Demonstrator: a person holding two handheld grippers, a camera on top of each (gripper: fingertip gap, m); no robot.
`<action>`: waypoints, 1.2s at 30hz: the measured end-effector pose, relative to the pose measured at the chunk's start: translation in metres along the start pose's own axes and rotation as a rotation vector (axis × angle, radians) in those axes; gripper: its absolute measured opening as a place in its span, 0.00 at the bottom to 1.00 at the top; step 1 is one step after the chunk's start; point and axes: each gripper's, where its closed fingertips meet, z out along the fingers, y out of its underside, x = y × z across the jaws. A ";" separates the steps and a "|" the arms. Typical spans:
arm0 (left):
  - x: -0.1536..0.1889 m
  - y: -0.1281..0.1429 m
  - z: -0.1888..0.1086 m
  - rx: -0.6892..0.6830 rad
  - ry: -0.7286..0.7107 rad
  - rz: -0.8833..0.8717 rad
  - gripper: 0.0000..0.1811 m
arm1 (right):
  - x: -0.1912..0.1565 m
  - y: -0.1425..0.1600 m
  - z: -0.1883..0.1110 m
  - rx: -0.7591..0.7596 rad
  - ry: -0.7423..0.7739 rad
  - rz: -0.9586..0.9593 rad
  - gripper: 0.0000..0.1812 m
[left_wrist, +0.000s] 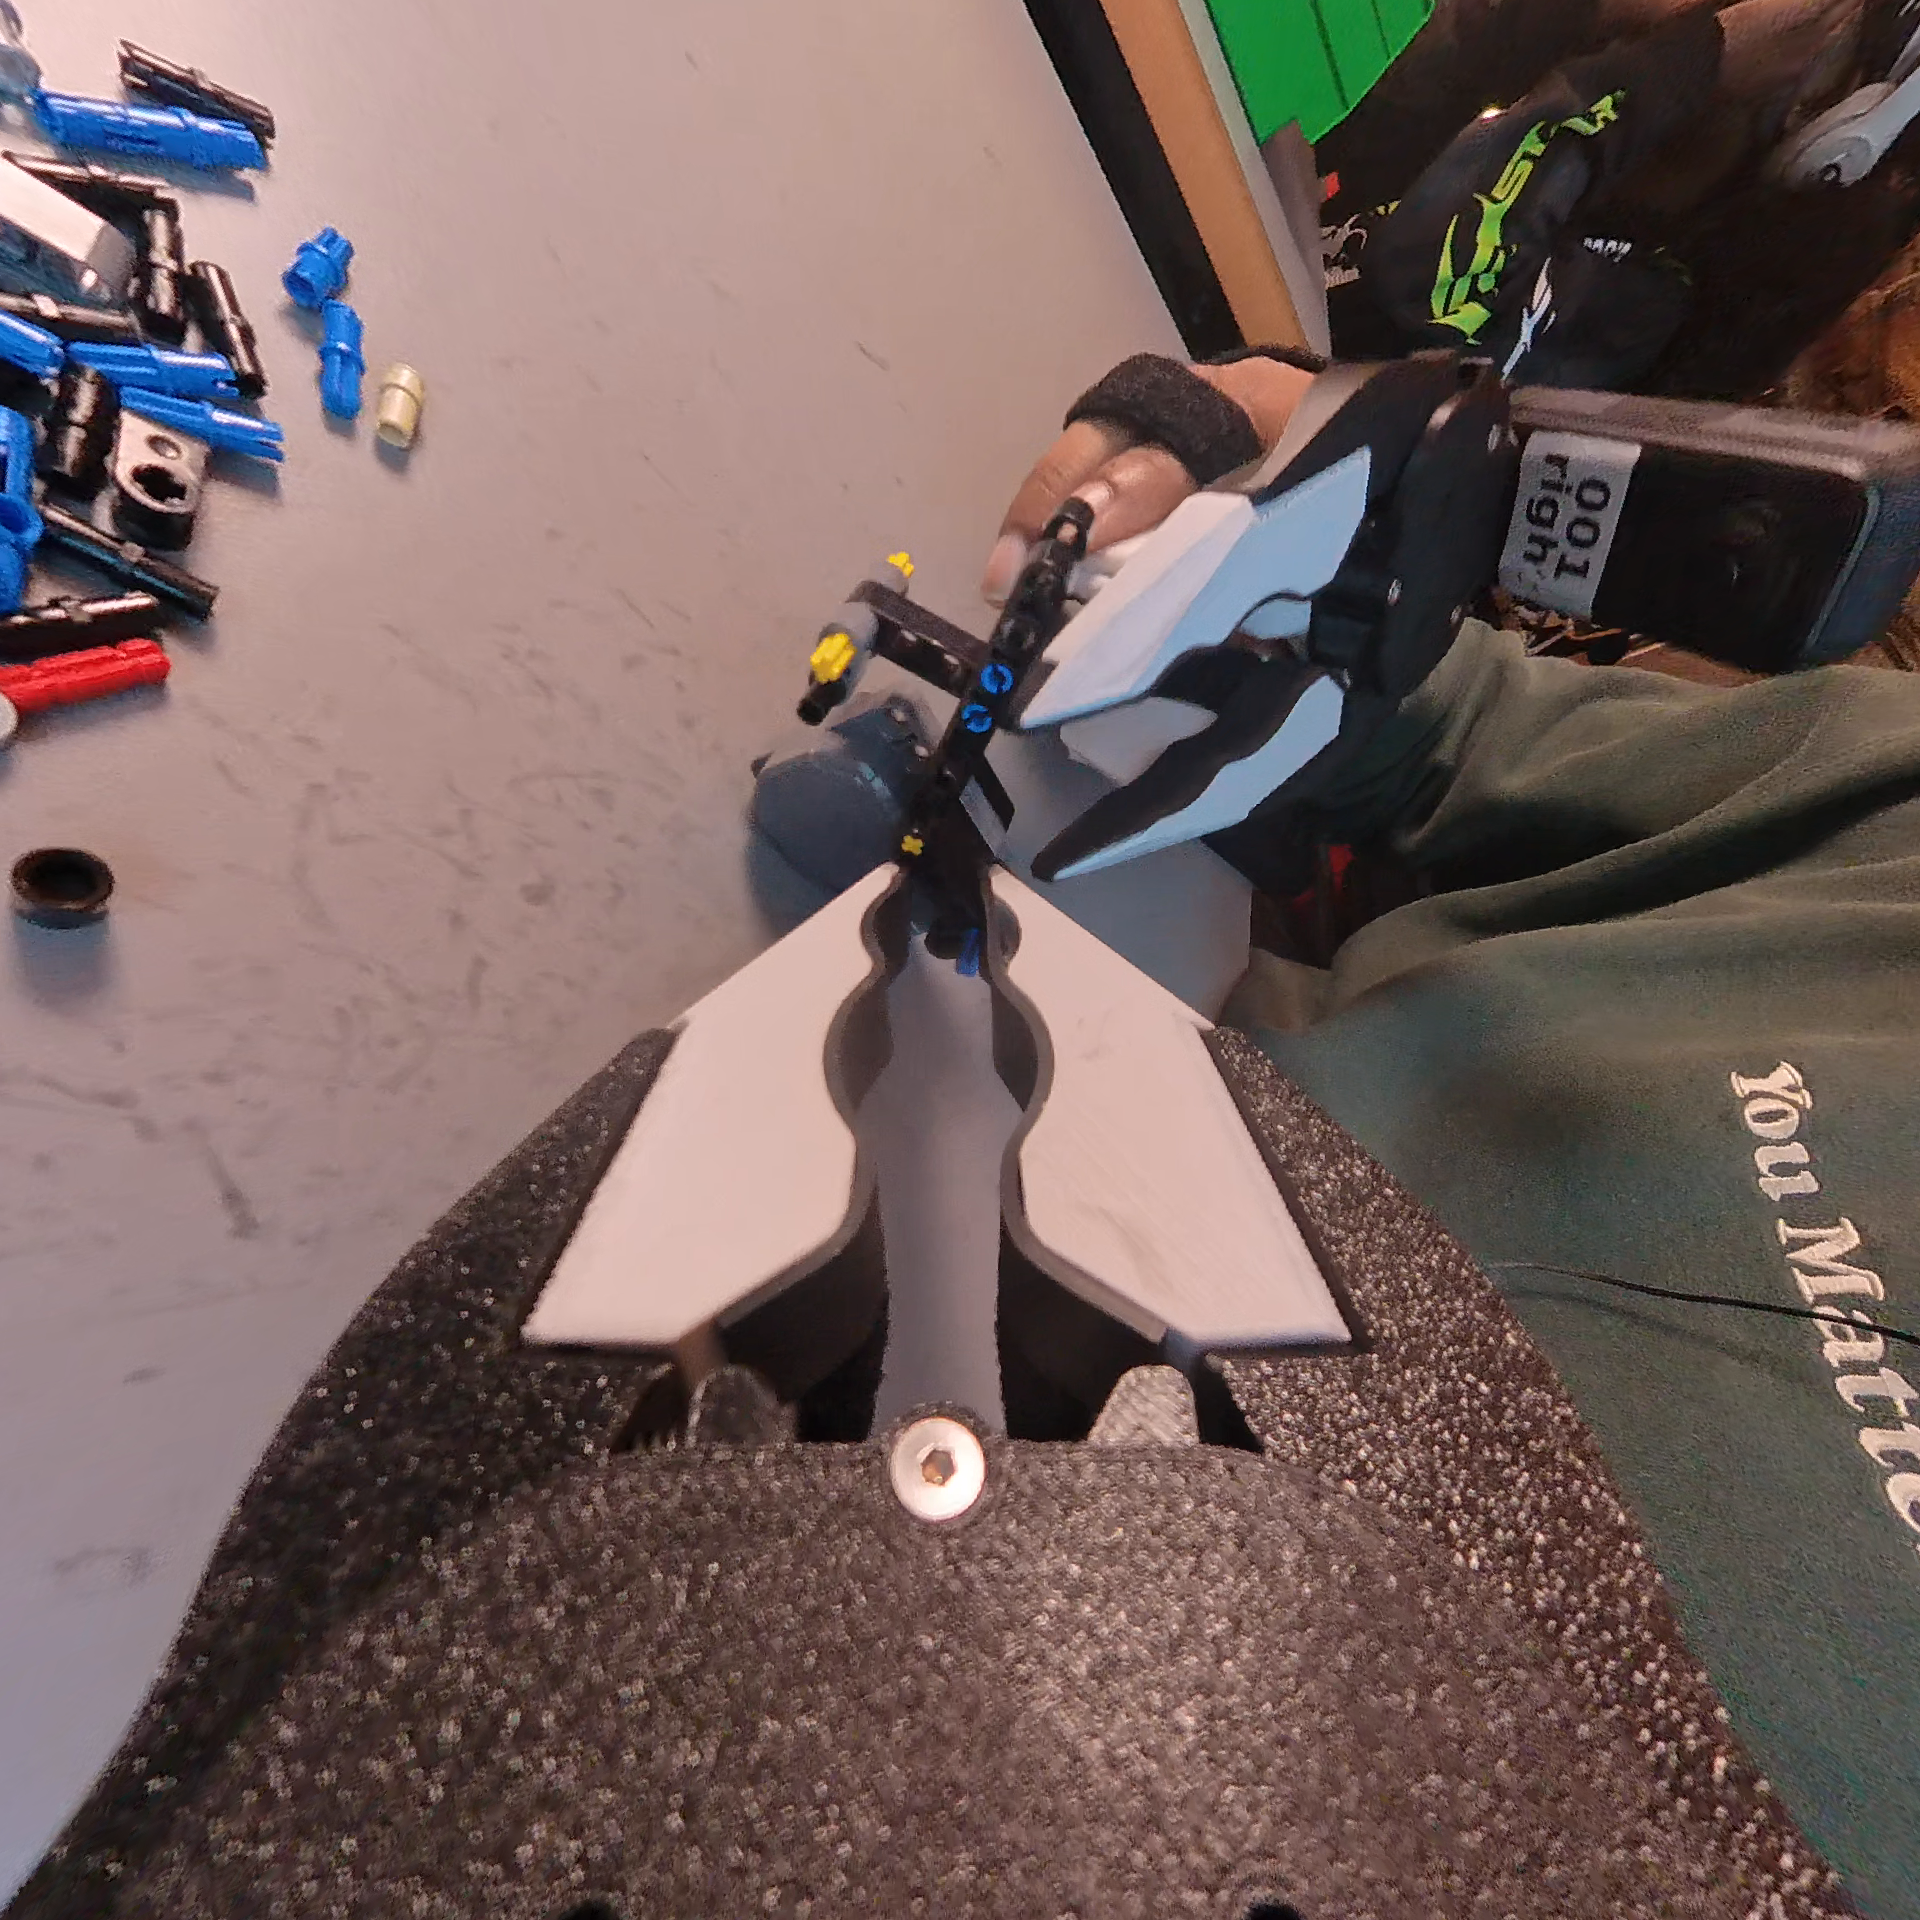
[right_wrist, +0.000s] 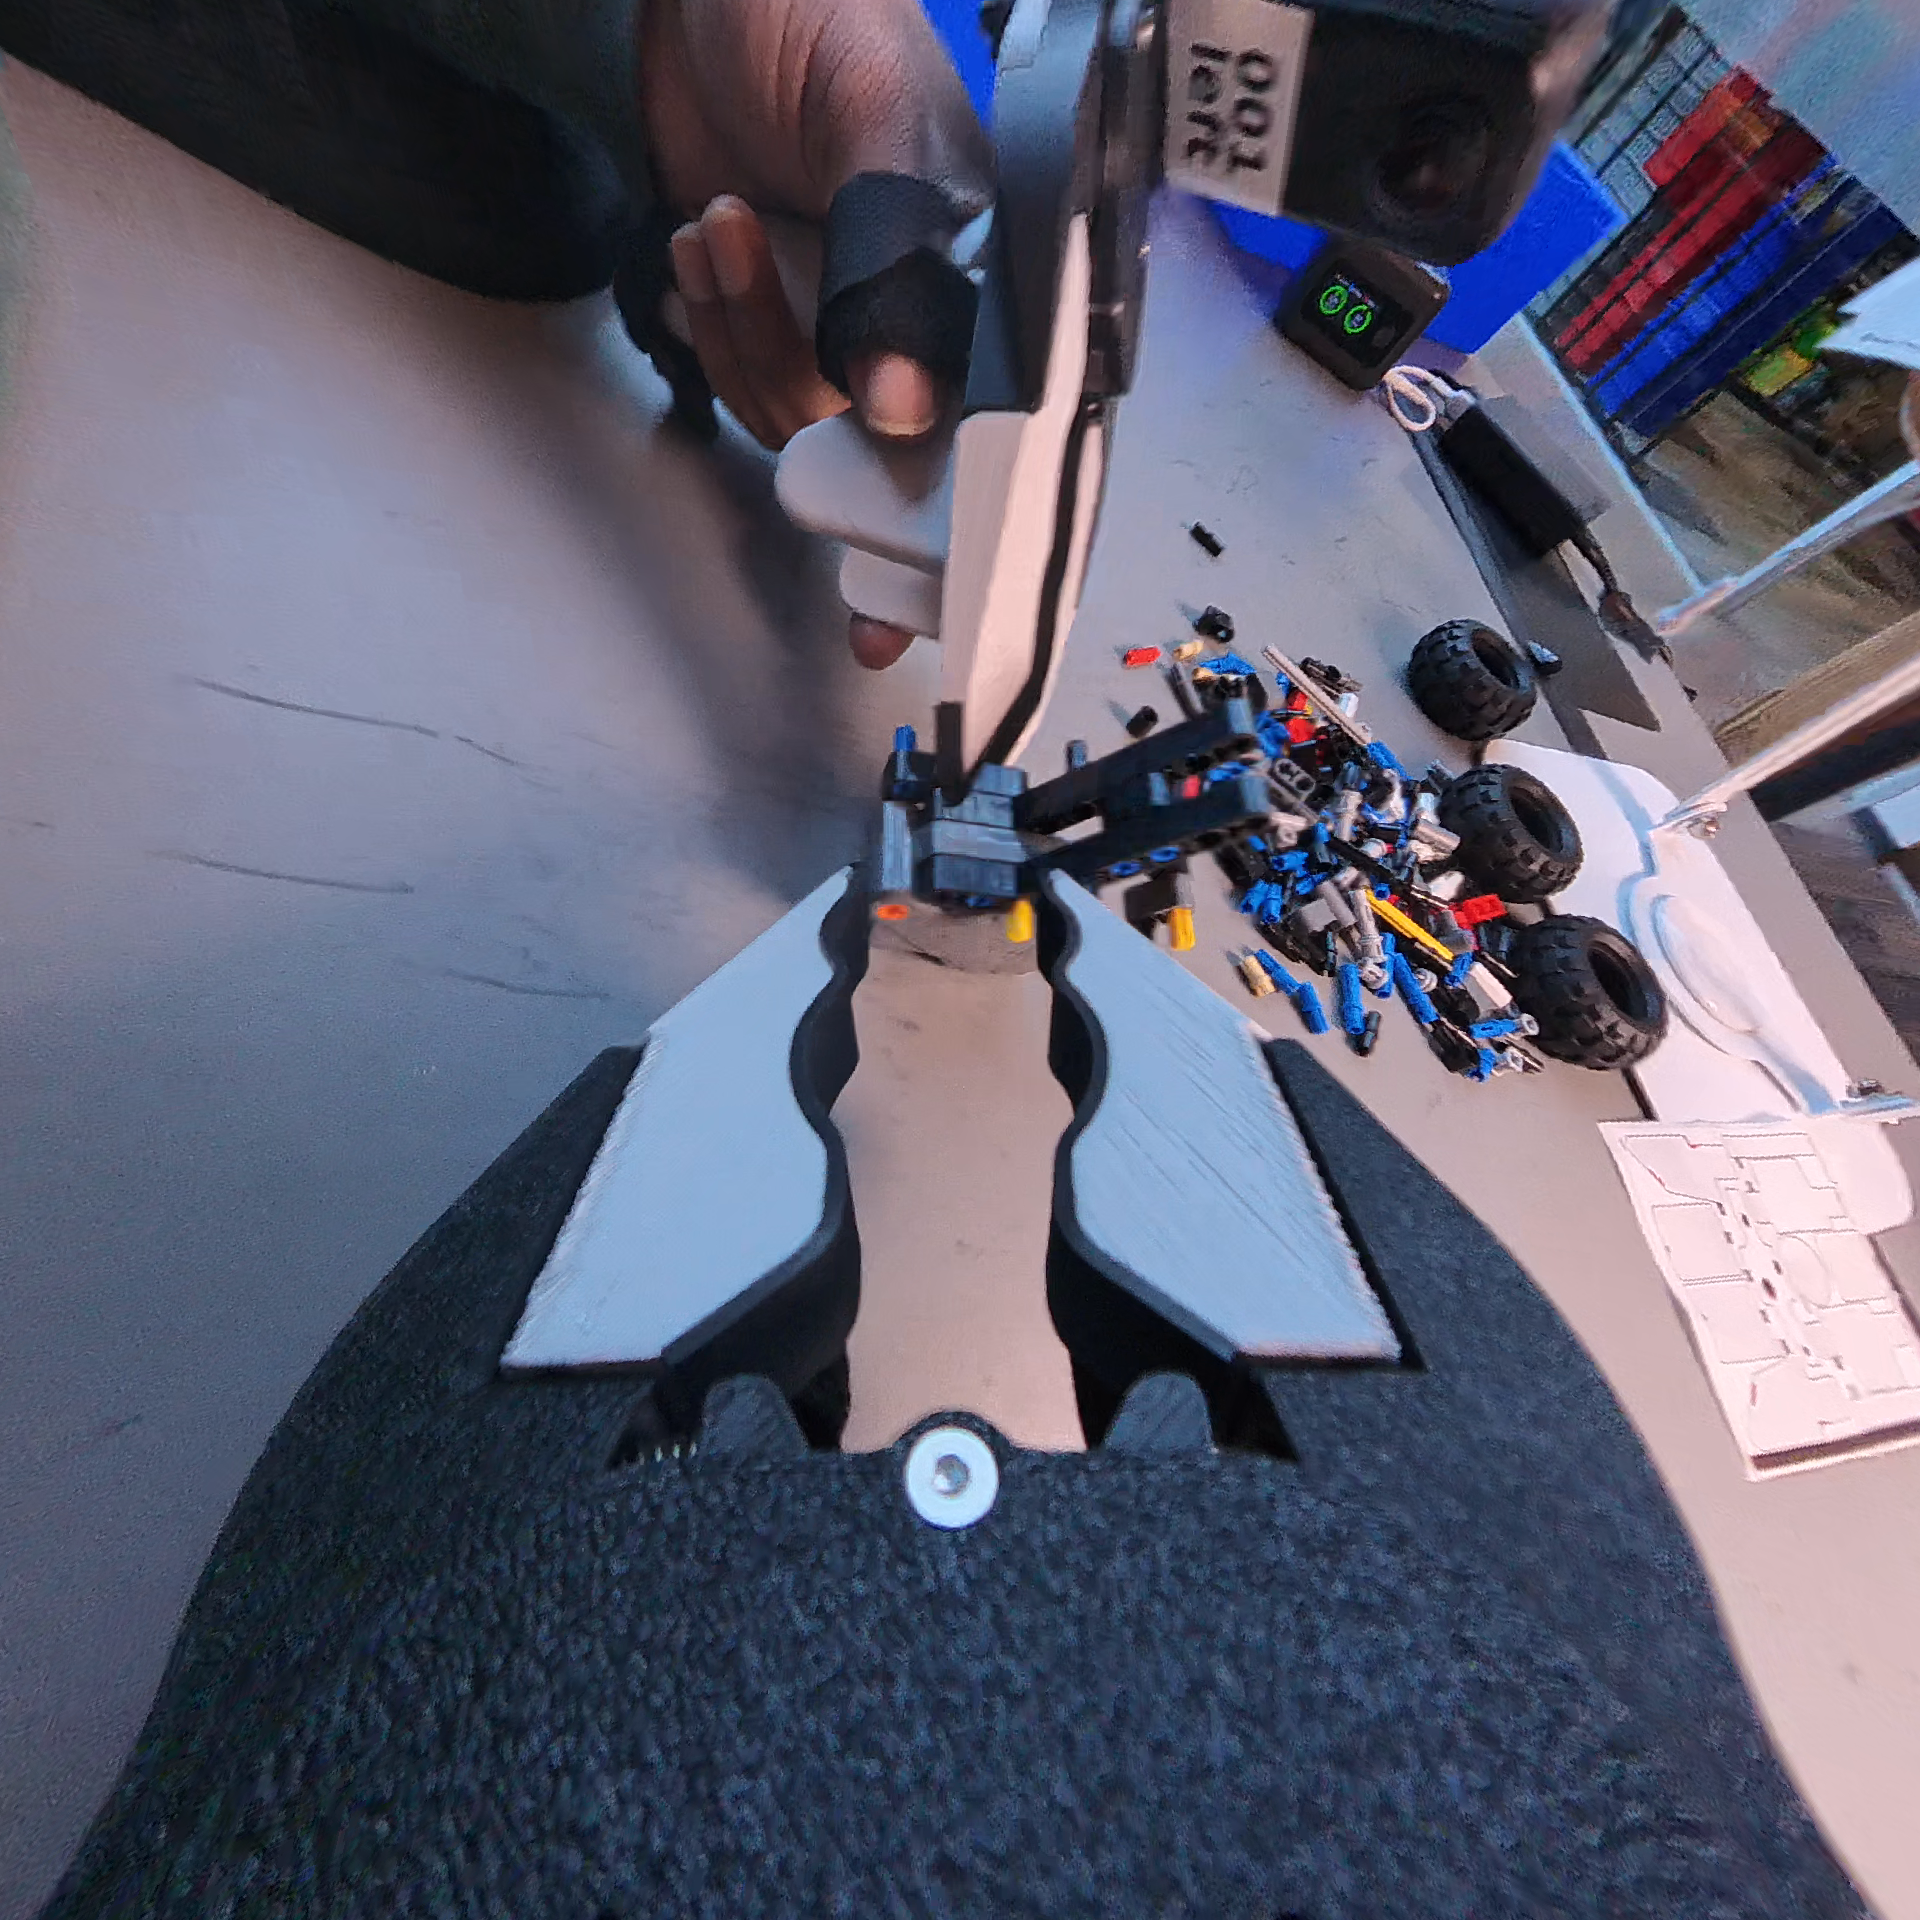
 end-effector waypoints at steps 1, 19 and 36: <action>0.001 0.000 0.000 0.004 -0.002 0.009 0.06 | 0.005 -0.004 -0.006 0.028 -0.007 0.044 0.18; 0.042 -0.030 -0.010 0.265 0.246 -0.047 0.03 | 0.035 -0.018 0.018 0.054 0.173 0.212 0.46; 0.061 -0.017 -0.001 0.156 0.169 0.213 0.03 | 0.010 -0.030 0.008 0.088 -0.031 0.118 0.35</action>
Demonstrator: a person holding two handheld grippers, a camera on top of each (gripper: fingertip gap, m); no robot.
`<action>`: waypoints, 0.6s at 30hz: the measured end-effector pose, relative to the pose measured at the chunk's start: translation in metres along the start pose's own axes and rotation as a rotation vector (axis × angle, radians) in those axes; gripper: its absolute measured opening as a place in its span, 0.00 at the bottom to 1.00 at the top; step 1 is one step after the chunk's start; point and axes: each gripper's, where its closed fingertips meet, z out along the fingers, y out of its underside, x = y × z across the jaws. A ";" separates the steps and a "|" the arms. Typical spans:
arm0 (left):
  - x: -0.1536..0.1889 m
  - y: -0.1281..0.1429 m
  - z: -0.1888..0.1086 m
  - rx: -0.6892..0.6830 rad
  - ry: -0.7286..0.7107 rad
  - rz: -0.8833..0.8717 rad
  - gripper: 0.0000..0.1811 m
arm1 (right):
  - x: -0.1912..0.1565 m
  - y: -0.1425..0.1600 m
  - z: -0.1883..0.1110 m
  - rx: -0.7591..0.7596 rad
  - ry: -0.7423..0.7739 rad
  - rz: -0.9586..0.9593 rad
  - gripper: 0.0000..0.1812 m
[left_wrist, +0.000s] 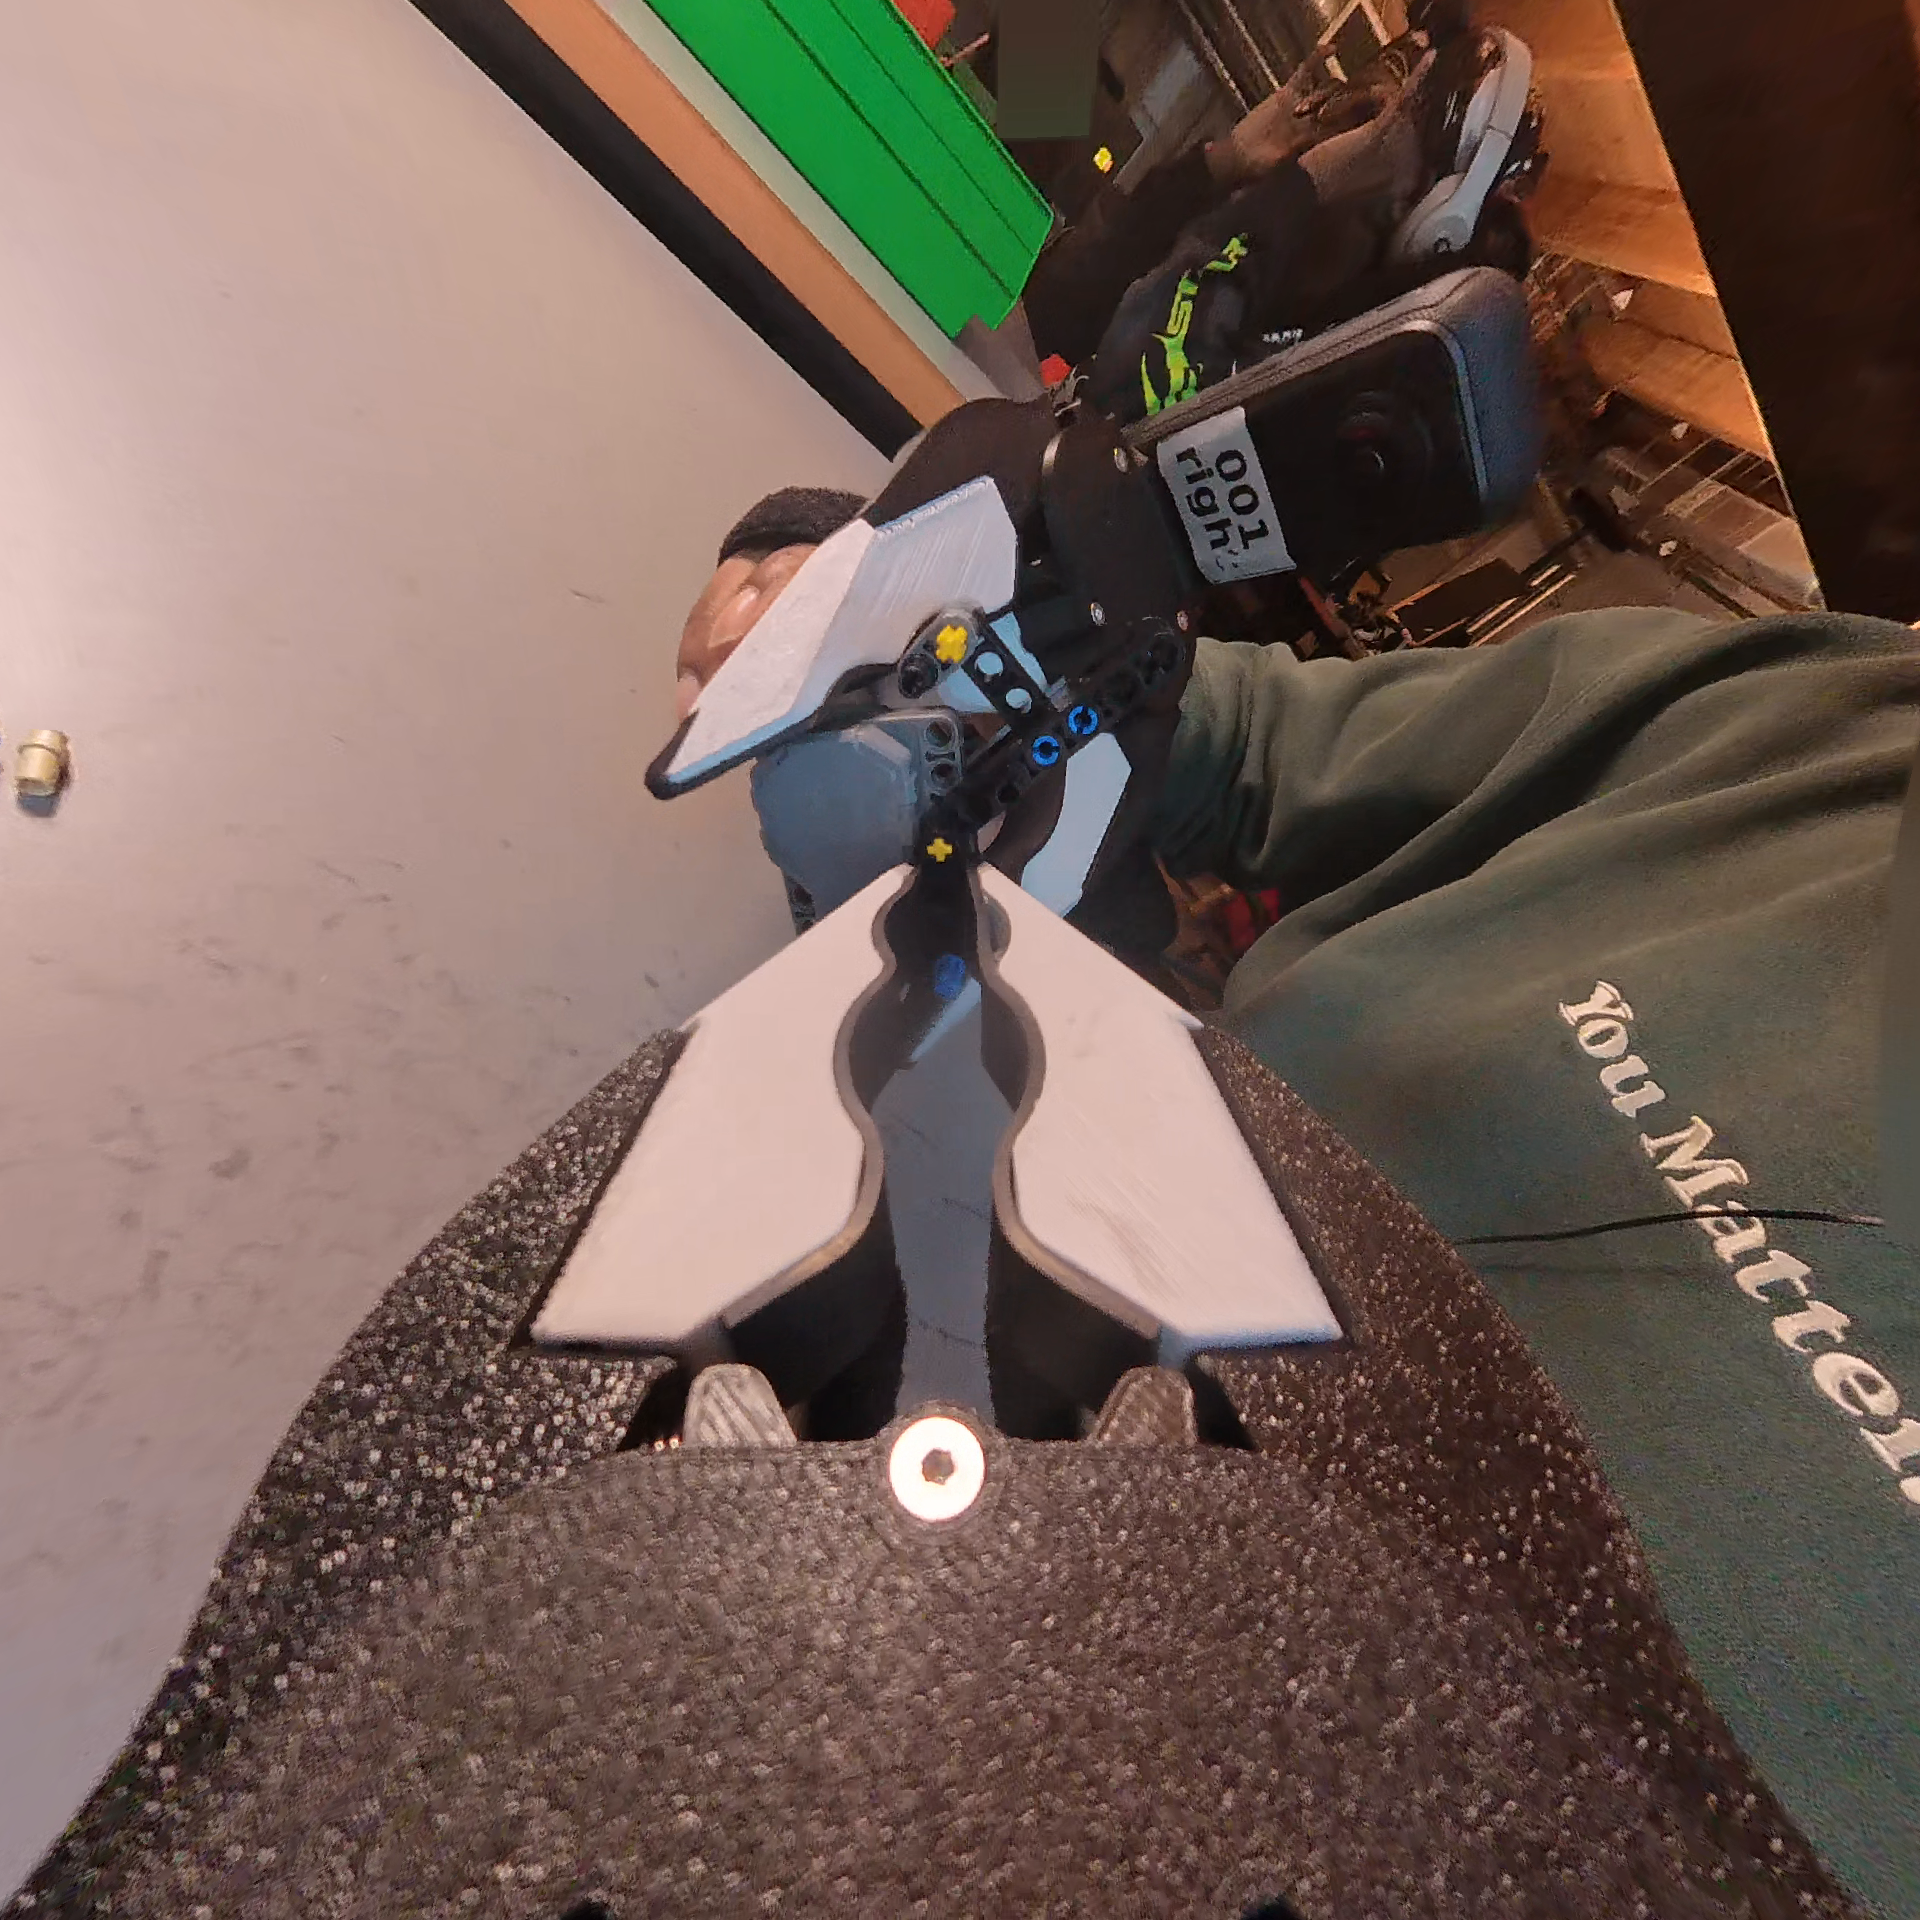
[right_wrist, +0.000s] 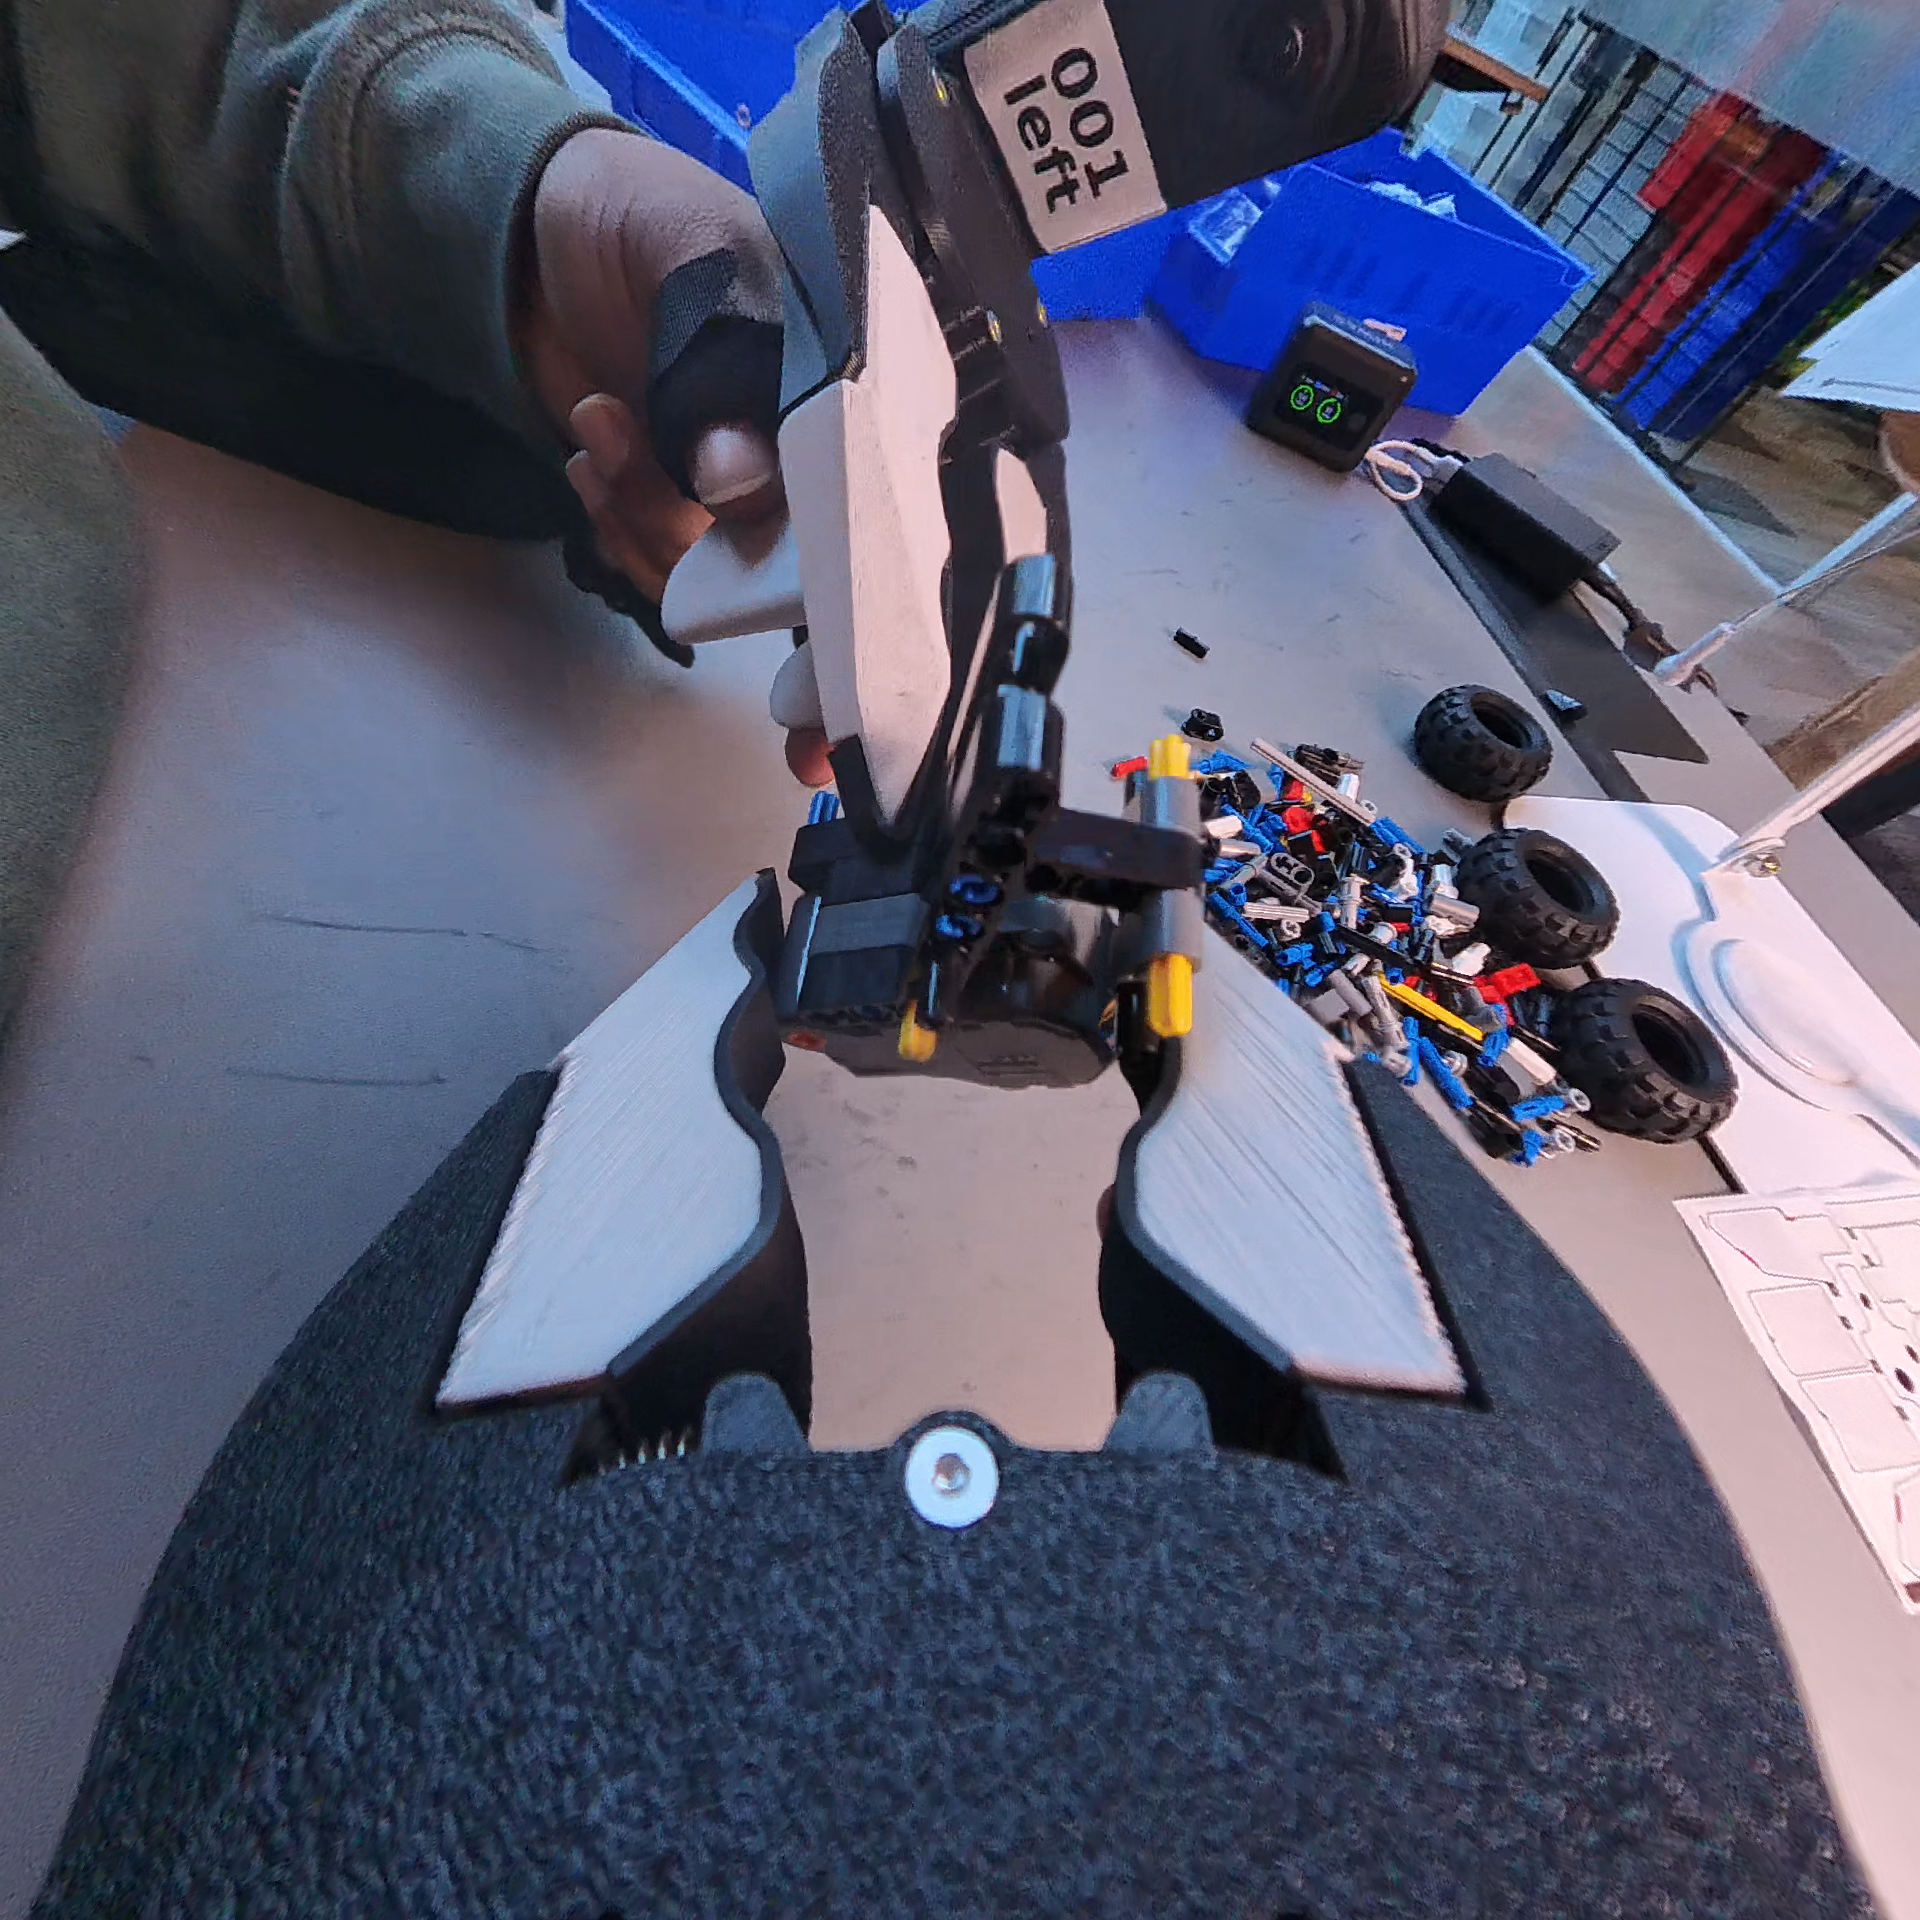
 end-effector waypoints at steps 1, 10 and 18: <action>0.000 0.000 -0.001 -0.001 0.003 -0.005 0.03 | 0.000 0.000 -0.001 0.003 -0.014 0.009 0.35; -0.016 -0.018 -0.039 0.088 -0.059 -0.021 0.03 | 0.020 0.018 -0.024 -0.008 0.027 0.066 0.35; -0.033 -0.006 -0.035 0.038 -0.090 -0.121 0.03 | 0.015 0.046 -0.015 -0.163 -0.056 0.146 0.35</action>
